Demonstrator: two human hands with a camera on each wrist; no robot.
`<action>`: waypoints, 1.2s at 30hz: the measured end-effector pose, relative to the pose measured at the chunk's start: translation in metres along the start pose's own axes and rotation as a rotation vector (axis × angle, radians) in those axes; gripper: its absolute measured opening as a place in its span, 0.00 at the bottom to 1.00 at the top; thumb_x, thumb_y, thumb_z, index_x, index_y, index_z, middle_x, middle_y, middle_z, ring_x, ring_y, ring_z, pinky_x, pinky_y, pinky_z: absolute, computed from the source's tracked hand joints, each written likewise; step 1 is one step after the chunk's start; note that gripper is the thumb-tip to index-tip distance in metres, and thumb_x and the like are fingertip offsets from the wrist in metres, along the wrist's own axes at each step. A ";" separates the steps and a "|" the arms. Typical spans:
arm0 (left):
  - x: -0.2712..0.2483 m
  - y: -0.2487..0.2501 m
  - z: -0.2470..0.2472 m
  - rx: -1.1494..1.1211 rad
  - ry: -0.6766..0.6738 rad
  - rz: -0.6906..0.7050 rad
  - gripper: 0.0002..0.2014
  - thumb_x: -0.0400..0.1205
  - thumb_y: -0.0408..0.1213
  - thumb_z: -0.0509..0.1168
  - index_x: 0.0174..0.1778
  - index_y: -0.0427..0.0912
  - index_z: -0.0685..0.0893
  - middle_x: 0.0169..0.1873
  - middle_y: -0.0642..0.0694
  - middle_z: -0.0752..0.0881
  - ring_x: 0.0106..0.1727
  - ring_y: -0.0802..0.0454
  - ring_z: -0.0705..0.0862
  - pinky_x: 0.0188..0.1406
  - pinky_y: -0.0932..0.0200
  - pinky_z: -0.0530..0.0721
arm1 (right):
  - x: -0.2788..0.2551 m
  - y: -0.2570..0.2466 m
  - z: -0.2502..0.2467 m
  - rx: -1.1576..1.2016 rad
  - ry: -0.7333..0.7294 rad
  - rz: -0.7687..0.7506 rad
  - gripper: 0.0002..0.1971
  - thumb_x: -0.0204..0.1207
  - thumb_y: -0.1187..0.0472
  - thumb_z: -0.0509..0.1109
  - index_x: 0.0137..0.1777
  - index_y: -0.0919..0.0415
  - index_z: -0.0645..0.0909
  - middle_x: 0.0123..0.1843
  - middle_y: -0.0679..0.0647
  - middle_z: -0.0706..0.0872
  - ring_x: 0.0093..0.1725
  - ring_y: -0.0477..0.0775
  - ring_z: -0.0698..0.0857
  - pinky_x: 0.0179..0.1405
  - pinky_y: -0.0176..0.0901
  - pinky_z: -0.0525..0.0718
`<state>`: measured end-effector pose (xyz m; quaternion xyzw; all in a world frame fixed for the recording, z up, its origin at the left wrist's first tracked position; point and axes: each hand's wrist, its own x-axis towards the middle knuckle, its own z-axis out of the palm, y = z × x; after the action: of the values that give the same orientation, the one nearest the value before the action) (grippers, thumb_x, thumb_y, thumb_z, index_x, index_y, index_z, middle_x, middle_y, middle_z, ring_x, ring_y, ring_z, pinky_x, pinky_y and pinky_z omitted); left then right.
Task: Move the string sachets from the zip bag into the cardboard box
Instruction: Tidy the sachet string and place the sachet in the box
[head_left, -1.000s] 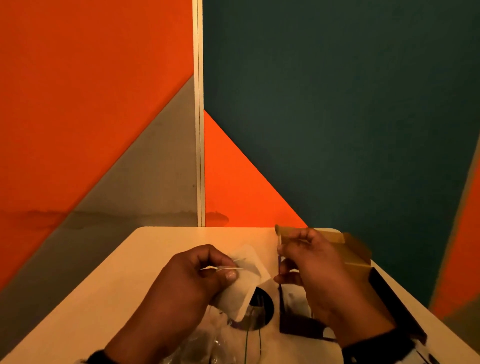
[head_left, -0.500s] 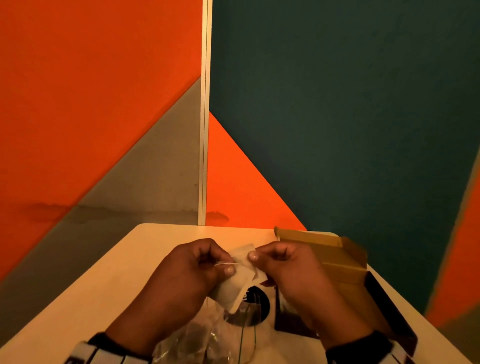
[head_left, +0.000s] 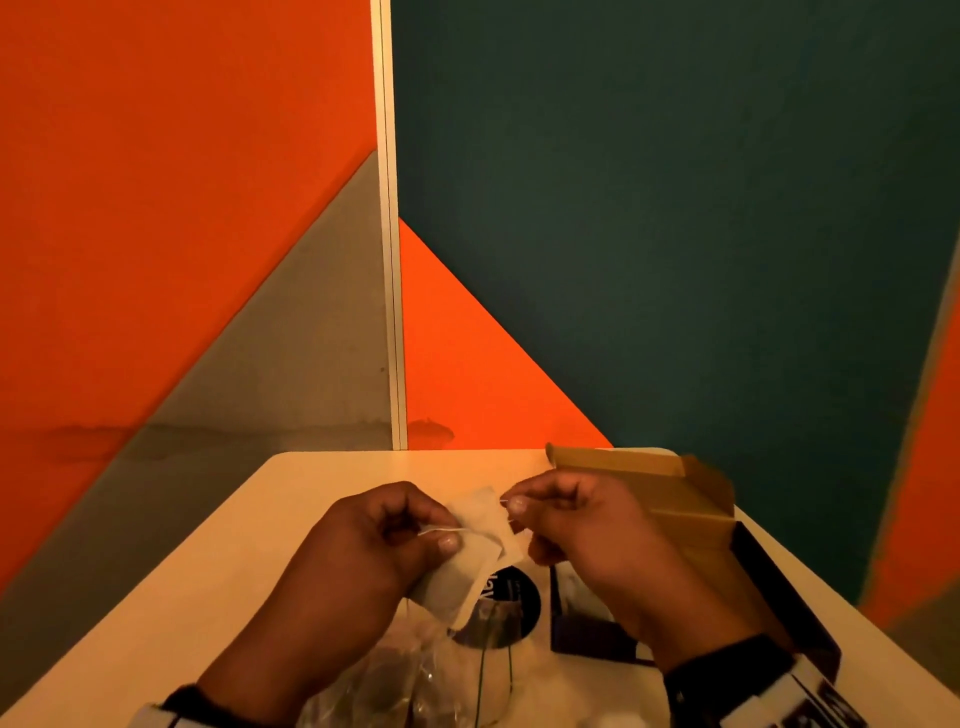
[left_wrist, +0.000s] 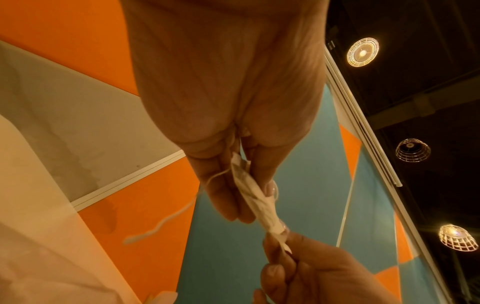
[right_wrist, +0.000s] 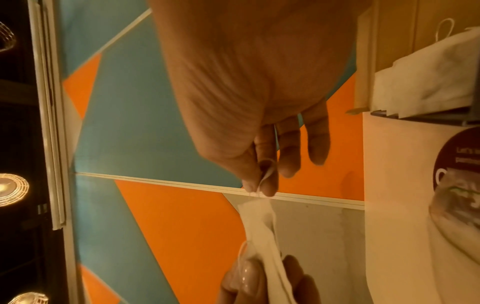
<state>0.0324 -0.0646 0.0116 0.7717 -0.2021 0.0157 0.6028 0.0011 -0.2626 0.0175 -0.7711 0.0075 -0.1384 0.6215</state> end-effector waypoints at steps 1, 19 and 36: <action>0.000 0.000 -0.001 -0.006 0.007 0.001 0.03 0.78 0.30 0.74 0.40 0.41 0.91 0.39 0.46 0.93 0.38 0.51 0.91 0.38 0.56 0.91 | 0.002 0.002 0.000 -0.005 0.040 0.004 0.05 0.81 0.61 0.73 0.46 0.55 0.91 0.36 0.49 0.93 0.29 0.41 0.82 0.32 0.34 0.83; 0.010 -0.013 0.000 -0.282 0.112 -0.055 0.06 0.78 0.31 0.73 0.36 0.43 0.89 0.44 0.46 0.92 0.49 0.39 0.89 0.43 0.43 0.90 | -0.004 -0.008 0.007 0.056 0.139 -0.285 0.25 0.77 0.62 0.75 0.61 0.25 0.82 0.68 0.26 0.81 0.72 0.33 0.77 0.69 0.46 0.79; 0.008 -0.010 0.006 -0.359 0.084 -0.054 0.04 0.76 0.31 0.74 0.36 0.43 0.89 0.44 0.39 0.92 0.50 0.30 0.89 0.54 0.25 0.85 | -0.013 -0.005 0.022 0.017 -0.163 -0.152 0.17 0.81 0.58 0.70 0.59 0.30 0.88 0.42 0.45 0.91 0.54 0.51 0.92 0.63 0.50 0.88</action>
<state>0.0421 -0.0706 0.0034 0.6554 -0.1558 -0.0046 0.7390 -0.0073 -0.2379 0.0159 -0.7728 -0.1027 -0.1218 0.6143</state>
